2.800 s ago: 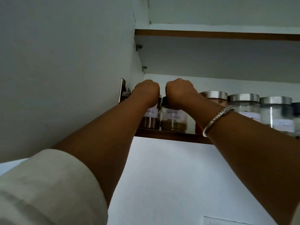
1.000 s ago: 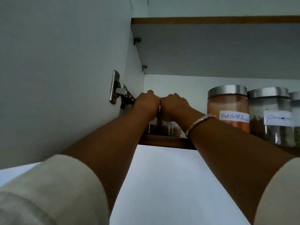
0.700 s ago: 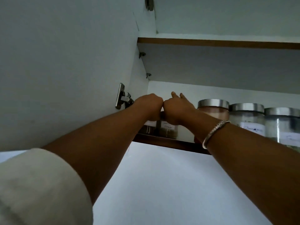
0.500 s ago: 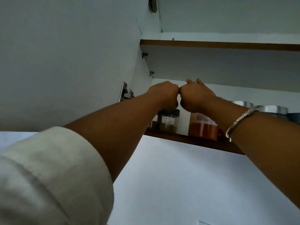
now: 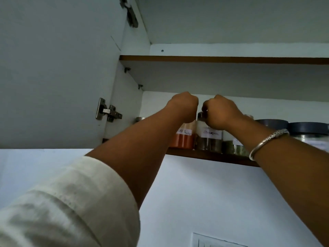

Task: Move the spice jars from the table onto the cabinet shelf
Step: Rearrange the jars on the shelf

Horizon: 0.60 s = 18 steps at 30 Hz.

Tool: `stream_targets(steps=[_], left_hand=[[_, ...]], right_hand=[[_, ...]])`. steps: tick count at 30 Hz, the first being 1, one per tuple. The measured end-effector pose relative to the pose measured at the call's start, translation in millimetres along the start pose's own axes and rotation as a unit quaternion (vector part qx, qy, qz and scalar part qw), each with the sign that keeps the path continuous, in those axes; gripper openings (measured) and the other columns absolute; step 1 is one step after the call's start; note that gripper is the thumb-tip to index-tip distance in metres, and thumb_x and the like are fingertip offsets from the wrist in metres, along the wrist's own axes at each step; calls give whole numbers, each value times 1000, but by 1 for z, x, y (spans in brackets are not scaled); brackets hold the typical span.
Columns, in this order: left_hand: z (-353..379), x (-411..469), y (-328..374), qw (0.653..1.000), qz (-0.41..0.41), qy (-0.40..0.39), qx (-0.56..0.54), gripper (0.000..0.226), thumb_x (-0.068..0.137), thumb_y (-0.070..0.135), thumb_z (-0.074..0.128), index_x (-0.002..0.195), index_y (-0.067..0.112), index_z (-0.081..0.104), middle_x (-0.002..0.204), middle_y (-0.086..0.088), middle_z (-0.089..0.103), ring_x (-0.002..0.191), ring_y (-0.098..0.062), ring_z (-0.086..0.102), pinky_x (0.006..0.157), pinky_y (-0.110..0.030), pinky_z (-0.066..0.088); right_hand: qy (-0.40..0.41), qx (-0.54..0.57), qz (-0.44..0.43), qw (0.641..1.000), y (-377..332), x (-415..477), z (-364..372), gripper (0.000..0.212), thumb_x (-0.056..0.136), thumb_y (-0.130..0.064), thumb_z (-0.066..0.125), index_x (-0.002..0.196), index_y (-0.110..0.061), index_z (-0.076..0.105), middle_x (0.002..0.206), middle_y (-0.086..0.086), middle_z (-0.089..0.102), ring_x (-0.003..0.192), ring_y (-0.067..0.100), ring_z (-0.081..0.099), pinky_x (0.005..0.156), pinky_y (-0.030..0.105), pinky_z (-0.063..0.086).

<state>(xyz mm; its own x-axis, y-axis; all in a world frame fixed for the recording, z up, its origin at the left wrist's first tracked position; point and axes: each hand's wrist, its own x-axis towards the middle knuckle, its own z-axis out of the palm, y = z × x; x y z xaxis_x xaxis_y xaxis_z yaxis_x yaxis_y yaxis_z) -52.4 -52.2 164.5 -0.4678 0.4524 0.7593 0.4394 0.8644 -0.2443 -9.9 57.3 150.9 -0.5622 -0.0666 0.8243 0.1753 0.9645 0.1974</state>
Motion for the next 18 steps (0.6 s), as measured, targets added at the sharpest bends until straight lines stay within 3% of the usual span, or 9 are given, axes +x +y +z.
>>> stream_targets(steps=[4, 7, 10, 15, 18], left_hand=[[7, 6, 2, 1000, 1, 8, 17, 8, 87, 12, 57, 90, 6, 59, 62, -2, 41, 65, -16, 48, 64, -27, 41], [18, 12, 2, 1000, 3, 3, 19, 3, 87, 11, 56, 87, 8, 56, 63, -3, 40, 71, -18, 49, 65, -27, 41], [32, 22, -5, 1000, -9, -5, 7, 12, 89, 18, 56, 92, 7, 59, 65, -2, 43, 73, -18, 49, 67, -27, 43], [58, 42, -17, 999, -19, -24, -10, 26, 89, 25, 56, 105, 5, 63, 85, -7, 57, 78, -19, 53, 74, -29, 45], [72, 56, -24, 999, -23, -38, -15, 32, 87, 24, 59, 114, 7, 62, 105, -10, 65, 89, -22, 59, 80, -30, 49]], right_hand=[[34, 8, 37, 999, -3, 3, 12, 20, 83, -17, 63, 101, -7, 64, 115, 19, 51, 94, 32, 57, 69, 30, 38], [22, -13, 21, 999, -3, 13, 17, 18, 85, -20, 62, 99, -8, 63, 102, 15, 57, 87, 25, 54, 67, 30, 37], [-3, -40, 8, 999, -8, 20, 25, 12, 87, -17, 59, 92, -7, 59, 84, 9, 49, 77, 20, 46, 66, 30, 37], [-70, -34, 18, 997, -8, 44, 43, 13, 88, -18, 59, 81, -10, 51, 80, 8, 50, 75, 19, 49, 57, 27, 36], [-102, -30, 27, 994, -3, 62, 61, 23, 88, -20, 59, 71, -9, 47, 82, 9, 50, 77, 21, 50, 62, 29, 38]])
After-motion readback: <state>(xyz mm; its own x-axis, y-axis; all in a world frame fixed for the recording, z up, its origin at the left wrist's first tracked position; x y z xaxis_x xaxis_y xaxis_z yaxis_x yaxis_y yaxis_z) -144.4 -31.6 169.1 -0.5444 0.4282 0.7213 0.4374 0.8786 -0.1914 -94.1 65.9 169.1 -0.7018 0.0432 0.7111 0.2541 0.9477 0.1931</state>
